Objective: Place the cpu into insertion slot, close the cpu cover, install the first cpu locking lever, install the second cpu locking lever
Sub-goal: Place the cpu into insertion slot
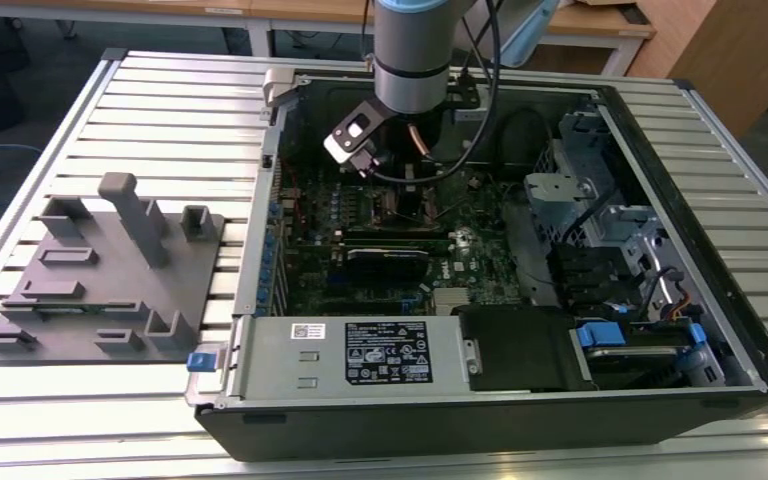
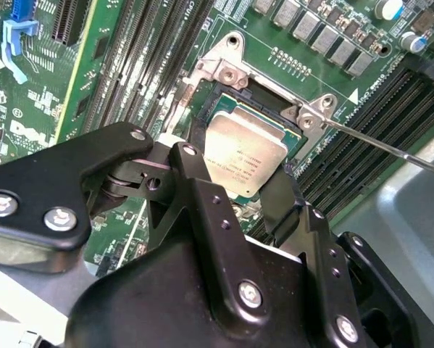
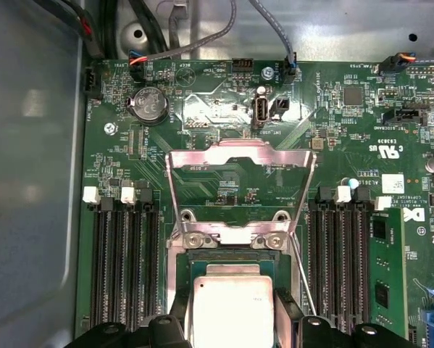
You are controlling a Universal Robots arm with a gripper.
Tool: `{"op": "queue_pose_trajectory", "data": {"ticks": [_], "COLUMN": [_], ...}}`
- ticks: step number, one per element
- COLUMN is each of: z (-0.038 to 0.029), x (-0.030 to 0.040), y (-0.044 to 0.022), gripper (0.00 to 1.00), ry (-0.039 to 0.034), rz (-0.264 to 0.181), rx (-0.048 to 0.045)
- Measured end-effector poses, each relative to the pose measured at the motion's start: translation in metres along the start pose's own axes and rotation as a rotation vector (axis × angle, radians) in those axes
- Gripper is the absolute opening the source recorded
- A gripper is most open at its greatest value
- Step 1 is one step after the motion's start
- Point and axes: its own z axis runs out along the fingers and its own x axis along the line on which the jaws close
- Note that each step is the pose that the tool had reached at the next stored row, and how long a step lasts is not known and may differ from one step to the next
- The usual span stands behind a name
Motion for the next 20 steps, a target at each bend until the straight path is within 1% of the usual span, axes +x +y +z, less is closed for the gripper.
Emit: {"op": "queue_pose_trajectory", "data": {"ticks": [3, 4, 7, 8, 9, 10, 11, 15, 16, 18, 20], "z": [0.0011, 0.0075, 0.0077, 0.0072, 0.0041, -0.007, -0.0097, -0.0099, -0.0094, -0.0072, -0.007], "x": [0.0001, -0.0001, -0.0001, 0.0, 0.0004, 0.0001, 0.0001, 0.0001, 0.0001, 0.0, 0.0], "y": [-0.0001, -0.0006, -0.0002, -0.0001, 0.0005, 0.001, 0.0011, 0.0011, 0.0011, 0.001, 0.001], "gripper": [0.54, 0.54, 0.54, 0.54, 0.54, 0.54, 0.54, 0.54, 0.54, 0.54, 0.54], "ry": [-0.0003, -0.0035, -0.0029, -0.0026, -0.0004, -0.0029, -0.0028, -0.0028, -0.0026, -0.0027, -0.0028], "rz": [0.0, 0.0, 0.0, 0.0, 0.0, 0.0, 0.0, 0.0, 0.0, 0.0, 0.0], "rx": [0.0, 0.0006, 0.0004, 0.0002, -0.0004, 0.0012, 0.0011, 0.0011, 0.0002, -0.0051, -0.0059]}}
